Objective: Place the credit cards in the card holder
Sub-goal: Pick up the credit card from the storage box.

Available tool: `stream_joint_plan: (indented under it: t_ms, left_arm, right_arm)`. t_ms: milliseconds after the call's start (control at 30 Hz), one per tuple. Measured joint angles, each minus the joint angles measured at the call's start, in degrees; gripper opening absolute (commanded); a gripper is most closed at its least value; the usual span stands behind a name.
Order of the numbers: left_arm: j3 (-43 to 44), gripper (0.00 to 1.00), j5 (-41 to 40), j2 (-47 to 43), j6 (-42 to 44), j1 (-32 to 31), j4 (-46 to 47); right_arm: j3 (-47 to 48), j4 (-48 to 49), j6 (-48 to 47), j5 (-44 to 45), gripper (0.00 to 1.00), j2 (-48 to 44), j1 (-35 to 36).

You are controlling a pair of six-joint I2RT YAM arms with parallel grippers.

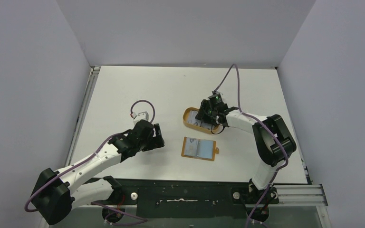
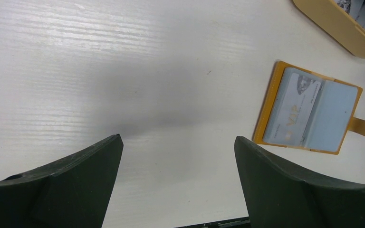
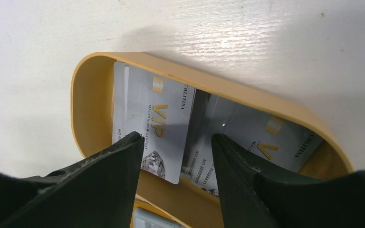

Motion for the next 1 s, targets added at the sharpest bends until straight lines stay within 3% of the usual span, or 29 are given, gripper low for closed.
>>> stream_joint_plan:
  t_ms: [133, 600, 1000]
  left_arm:
    - [0.0, 0.86, 0.0, 0.0, 0.0, 0.0, 0.0]
    - [0.0, 0.86, 0.2, 0.2, -0.1, 0.0, 0.0]
    - [0.0, 0.85, 0.8, 0.5, -0.3, 0.1, 0.0]
  right_arm:
    - [0.1, 0.0, -0.2, 0.1, 0.58, -0.2, 0.1]
    - [6.1, -5.2, -3.3, 2.7, 0.45, 3.7, 1.7]
    - [2.6, -2.1, -2.3, 1.4, 0.34, 2.1, 0.5]
